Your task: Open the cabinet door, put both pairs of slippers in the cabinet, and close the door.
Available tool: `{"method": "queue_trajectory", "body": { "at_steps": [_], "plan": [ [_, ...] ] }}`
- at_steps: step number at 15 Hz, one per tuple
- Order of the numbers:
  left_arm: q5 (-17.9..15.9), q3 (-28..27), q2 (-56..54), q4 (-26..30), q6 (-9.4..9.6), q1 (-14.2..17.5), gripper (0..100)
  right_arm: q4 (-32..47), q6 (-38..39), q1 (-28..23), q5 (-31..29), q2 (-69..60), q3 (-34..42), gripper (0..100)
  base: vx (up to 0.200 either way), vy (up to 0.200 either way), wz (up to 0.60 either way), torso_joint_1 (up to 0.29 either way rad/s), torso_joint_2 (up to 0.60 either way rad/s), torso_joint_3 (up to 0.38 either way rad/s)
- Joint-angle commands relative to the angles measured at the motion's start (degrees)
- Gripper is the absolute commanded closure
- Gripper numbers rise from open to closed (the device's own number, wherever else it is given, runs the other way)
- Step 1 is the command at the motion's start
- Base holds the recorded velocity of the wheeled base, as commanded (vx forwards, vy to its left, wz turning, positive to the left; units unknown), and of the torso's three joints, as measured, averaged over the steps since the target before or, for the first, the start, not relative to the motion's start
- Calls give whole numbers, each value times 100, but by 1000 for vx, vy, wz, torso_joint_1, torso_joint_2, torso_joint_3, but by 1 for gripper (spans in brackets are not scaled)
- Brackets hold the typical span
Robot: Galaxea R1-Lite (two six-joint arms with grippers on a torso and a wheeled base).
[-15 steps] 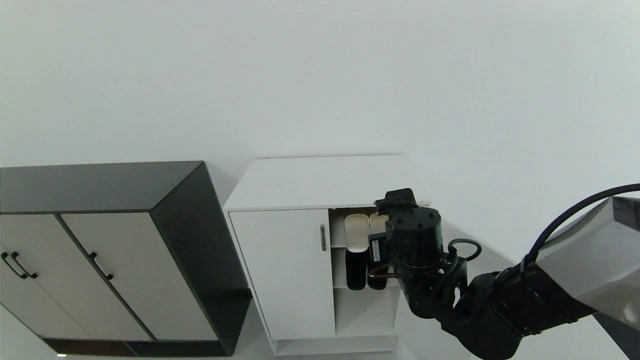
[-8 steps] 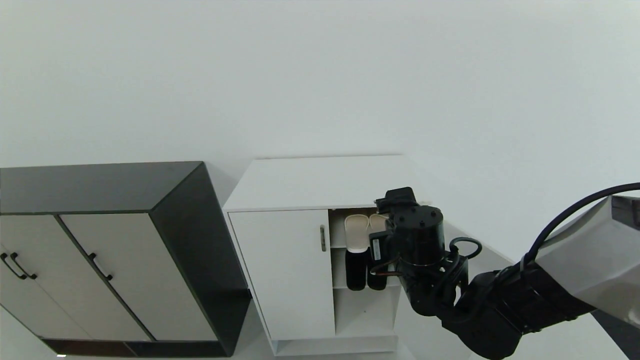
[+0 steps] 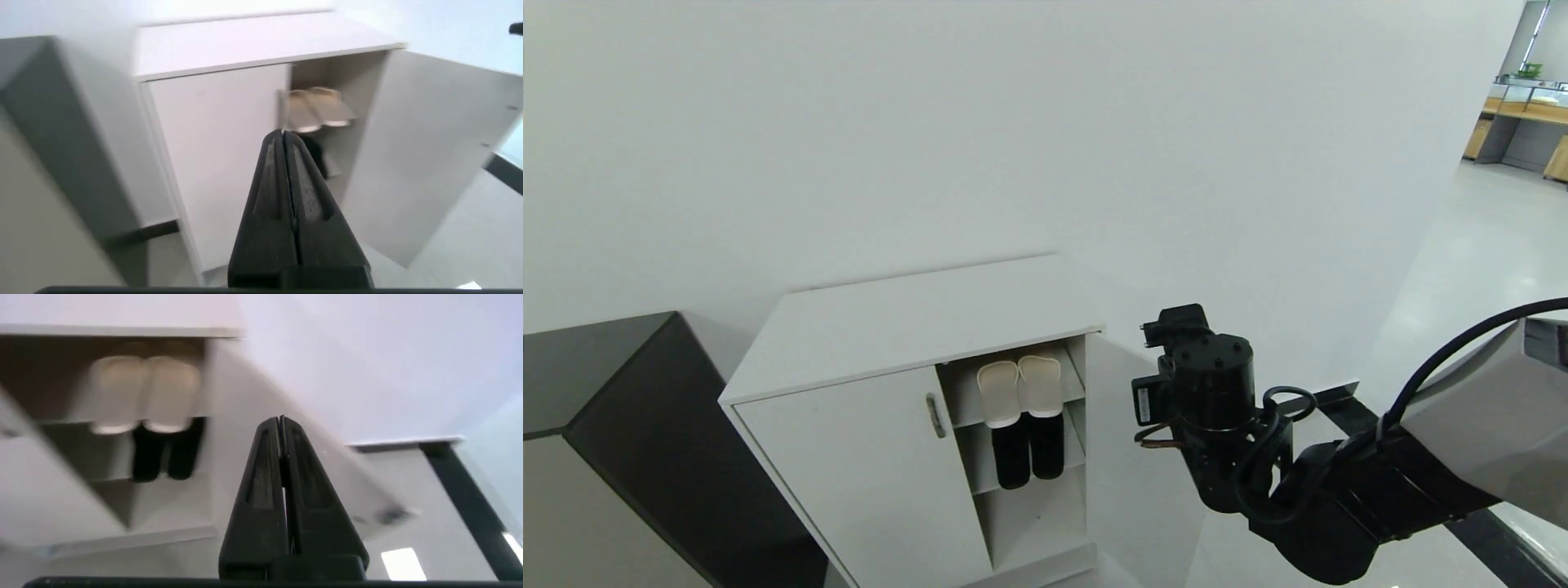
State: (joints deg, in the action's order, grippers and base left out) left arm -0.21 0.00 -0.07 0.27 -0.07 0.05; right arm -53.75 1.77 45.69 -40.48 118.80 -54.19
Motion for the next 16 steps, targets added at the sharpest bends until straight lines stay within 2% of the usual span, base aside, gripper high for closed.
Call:
{"method": "queue_trajectory", "body": {
  "at_steps": [1, 6, 9, 10, 11, 13, 16],
  "plan": [
    [3, 0, 7, 0, -1, 4, 100, -13, -1, -25, 6, 3, -4, 100, 0, 0, 0, 0, 0, 0],
    [3, 0, 7, 0, -1, 4, 100, -22, -10, -78, 181, 73, -31, 100, 0, 0, 0, 0, 0, 0],
    [3, 0, 7, 0, 7, 4, 100, -39, -71, -280, 340, 126, -92, 100, 0, 0, 0, 0, 0, 0],
    [3, 0, 7, 0, 7, 4, 100, -39, -63, -306, 375, 126, -118, 100, -200, 0, 0, 2, 2, 2],
    [3, 0, 7, 0, 7, 4, 100, 5, -36, -552, 647, 135, -321, 100, -200, 0, 0, 2, 2, 2],
    [3, 0, 7, 0, 7, 4, 100, 172, -19, -790, 691, 170, -496, 100, -200, 0, 0, -2, -2, 2],
    [3, 0, 7, 0, 7, 4, 100, 180, -10, -851, 779, 196, -505, 100, -200, 0, 0, 7, 2, -2]
  ]
}}
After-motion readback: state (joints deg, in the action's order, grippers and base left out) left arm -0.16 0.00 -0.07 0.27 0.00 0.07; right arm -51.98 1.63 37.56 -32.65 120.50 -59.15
